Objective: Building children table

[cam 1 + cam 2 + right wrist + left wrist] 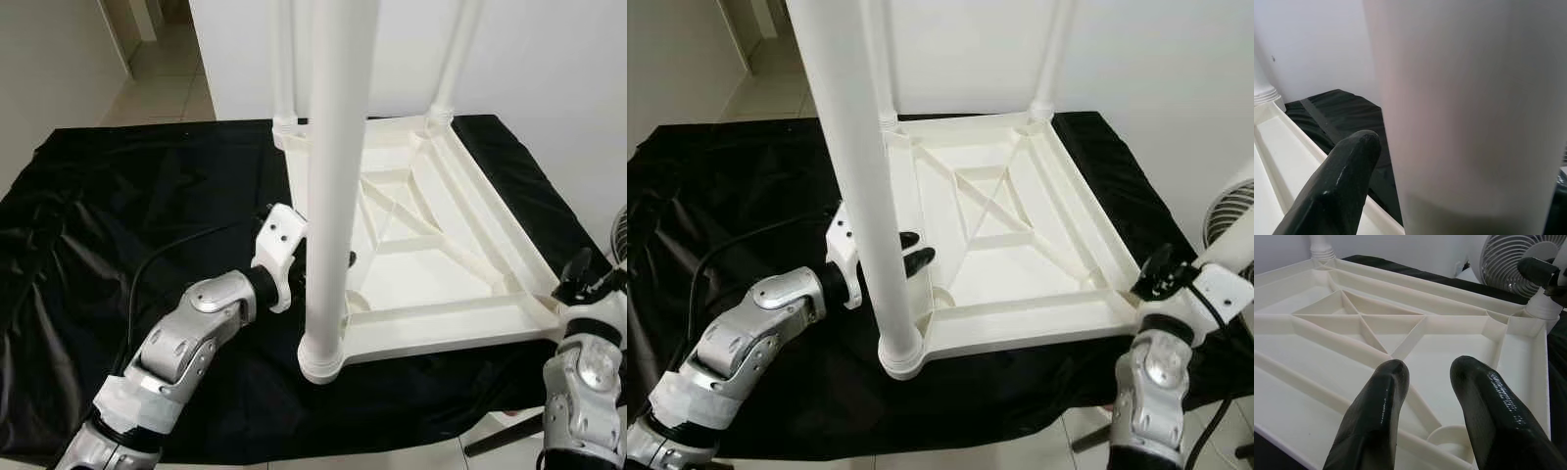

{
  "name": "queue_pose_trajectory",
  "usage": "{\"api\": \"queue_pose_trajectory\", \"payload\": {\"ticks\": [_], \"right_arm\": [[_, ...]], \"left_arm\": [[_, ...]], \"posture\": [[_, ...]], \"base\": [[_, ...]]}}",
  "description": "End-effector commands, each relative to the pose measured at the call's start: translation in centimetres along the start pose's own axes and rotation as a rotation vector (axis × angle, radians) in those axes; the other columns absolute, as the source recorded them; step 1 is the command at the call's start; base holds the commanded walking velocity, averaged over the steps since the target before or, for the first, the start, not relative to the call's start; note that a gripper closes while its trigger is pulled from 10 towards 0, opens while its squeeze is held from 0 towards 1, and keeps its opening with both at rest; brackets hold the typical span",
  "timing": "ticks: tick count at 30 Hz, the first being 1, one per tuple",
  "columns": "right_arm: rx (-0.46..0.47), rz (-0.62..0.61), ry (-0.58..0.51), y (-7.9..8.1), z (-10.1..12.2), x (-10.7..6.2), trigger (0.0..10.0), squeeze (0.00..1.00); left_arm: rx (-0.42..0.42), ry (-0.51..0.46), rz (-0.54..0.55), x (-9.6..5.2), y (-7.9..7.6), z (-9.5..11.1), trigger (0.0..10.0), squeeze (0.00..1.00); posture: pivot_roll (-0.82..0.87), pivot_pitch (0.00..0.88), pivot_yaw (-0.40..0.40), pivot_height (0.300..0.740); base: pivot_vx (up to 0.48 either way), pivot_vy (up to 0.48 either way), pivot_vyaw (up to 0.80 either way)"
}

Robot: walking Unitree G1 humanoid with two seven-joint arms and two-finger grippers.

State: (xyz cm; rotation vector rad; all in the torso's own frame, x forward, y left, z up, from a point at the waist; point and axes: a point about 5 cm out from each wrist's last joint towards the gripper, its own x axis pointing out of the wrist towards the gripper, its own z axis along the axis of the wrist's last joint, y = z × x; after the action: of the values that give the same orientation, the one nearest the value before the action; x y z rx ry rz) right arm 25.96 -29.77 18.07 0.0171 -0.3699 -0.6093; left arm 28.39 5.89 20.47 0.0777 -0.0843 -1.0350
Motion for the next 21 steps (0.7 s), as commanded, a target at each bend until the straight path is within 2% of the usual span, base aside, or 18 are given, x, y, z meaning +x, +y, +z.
{"api": "queue_pose_trajectory", "payload": {"ticks": [1, 6, 12, 14, 15, 16, 17, 21], "right_arm": [[0.006, 0.043, 0.009, 0.8, -0.1, 0.1, 10.0, 0.0], [0.007, 0.114, 0.036, 1.4, -0.2, 0.9, 10.0, 0.0], [0.018, 0.211, 0.068, 2.8, -0.6, 1.6, 10.0, 0.0], [0.031, 0.269, 0.08, 4.0, -0.7, 2.1, 10.0, 0.0], [0.031, 0.269, 0.08, 4.0, -0.7, 2.1, 10.0, 0.0], [0.035, 0.295, 0.081, 4.7, -0.7, 2.3, 10.0, 0.0], [0.041, 0.341, 0.08, 6.1, -0.5, 2.8, 10.0, 0.0], [0.047, 0.371, 0.084, 6.7, -0.5, 3.0, 10.0, 0.0]], "left_arm": [[-0.017, 0.005, -0.29, 0.0, -2.2, -0.2, 10.0, 0.0], [-0.03, 0.001, -0.296, -0.5, -2.3, 0.1, 10.0, 0.0], [-0.04, -0.007, -0.267, -0.9, -2.4, 0.4, 10.0, 0.0], [-0.043, -0.011, -0.255, -1.0, -2.5, 0.5, 10.0, 0.0], [-0.043, -0.011, -0.255, -1.0, -2.5, 0.5, 10.0, 0.0], [-0.045, -0.012, -0.25, -1.0, -2.6, 0.5, 10.0, 0.0], [-0.048, -0.016, -0.243, -1.1, -2.8, 0.7, 10.0, 0.0], [-0.049, -0.018, -0.241, -1.1, -3.0, 0.8, 10.0, 0.0]], "posture": [[-0.08, 0.118, 0.06, 0.74], [-0.08, 0.124, 0.057, 0.74], [-0.06, 0.133, 0.036, 0.74], [-0.04, 0.135, 0.023, 0.74], [-0.04, 0.135, 0.023, 0.74], [-0.04, 0.136, 0.015, 0.74], [-0.03, 0.137, 0.01, 0.74], [-0.02, 0.14, 0.001, 0.74]], "base": [[0.0, 0.0, 0.0], [0.0, 0.0, 0.0], [0.0, 0.0, 0.0], [0.0, 0.0, 0.0], [0.0, 0.0, 0.0], [0.0, 0.0, 0.0], [0.0, 0.0, 0.0], [0.0, 0.0, 0.0]]}}
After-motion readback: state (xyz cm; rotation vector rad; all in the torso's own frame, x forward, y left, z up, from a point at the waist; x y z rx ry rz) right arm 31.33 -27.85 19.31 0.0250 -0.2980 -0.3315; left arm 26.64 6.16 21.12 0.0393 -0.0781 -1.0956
